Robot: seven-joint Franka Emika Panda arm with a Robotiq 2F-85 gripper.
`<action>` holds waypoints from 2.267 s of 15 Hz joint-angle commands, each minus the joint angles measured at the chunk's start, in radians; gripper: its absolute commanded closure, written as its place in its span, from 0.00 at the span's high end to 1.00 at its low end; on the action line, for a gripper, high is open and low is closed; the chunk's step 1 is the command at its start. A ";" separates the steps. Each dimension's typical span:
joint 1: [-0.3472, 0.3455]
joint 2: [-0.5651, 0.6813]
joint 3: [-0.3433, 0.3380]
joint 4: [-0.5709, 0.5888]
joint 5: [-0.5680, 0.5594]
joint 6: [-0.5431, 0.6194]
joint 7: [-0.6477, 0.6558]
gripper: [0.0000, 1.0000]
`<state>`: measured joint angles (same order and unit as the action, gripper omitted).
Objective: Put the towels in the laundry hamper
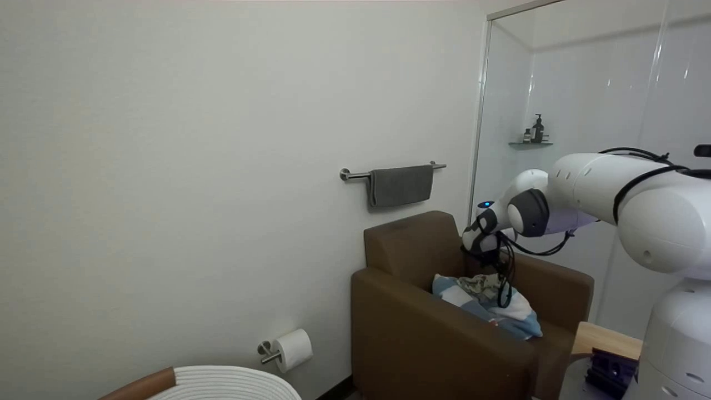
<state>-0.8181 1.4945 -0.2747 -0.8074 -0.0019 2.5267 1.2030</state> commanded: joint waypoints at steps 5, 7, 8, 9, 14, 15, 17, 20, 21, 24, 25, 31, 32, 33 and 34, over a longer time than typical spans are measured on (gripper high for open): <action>-0.044 0.001 0.046 -0.064 -0.025 0.046 0.042 1.00; -0.021 0.001 0.002 -0.079 0.039 0.036 0.031 1.00; -0.051 0.001 0.050 -0.073 -0.034 0.037 0.062 0.75; -0.051 0.001 0.050 -0.074 -0.039 0.037 0.065 0.73; -0.065 0.001 0.057 -0.070 -0.076 0.065 0.126 0.39; -0.067 0.001 0.057 -0.071 -0.082 0.072 0.137 0.34; -0.071 0.001 0.055 -0.072 -0.095 0.079 0.161 0.21; -0.080 0.001 0.059 -0.069 -0.108 0.082 0.179 0.08; -0.082 0.001 0.061 -0.068 -0.113 0.081 0.184 0.07; -0.089 0.001 0.073 -0.066 -0.128 0.074 0.179 0.06; -0.093 0.001 0.084 -0.060 -0.130 0.063 0.160 0.08; -0.057 -0.001 0.108 0.049 0.028 -0.073 -0.133 0.11; -0.064 -0.027 0.147 0.034 -0.011 -0.090 -0.151 0.11; -0.049 -0.048 0.156 0.029 -0.009 -0.117 -0.174 0.11; -0.041 -0.061 0.169 0.030 -0.010 -0.138 -0.194 0.11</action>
<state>-0.8721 1.4810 -0.1532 -0.7713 -0.0124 2.4585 1.0977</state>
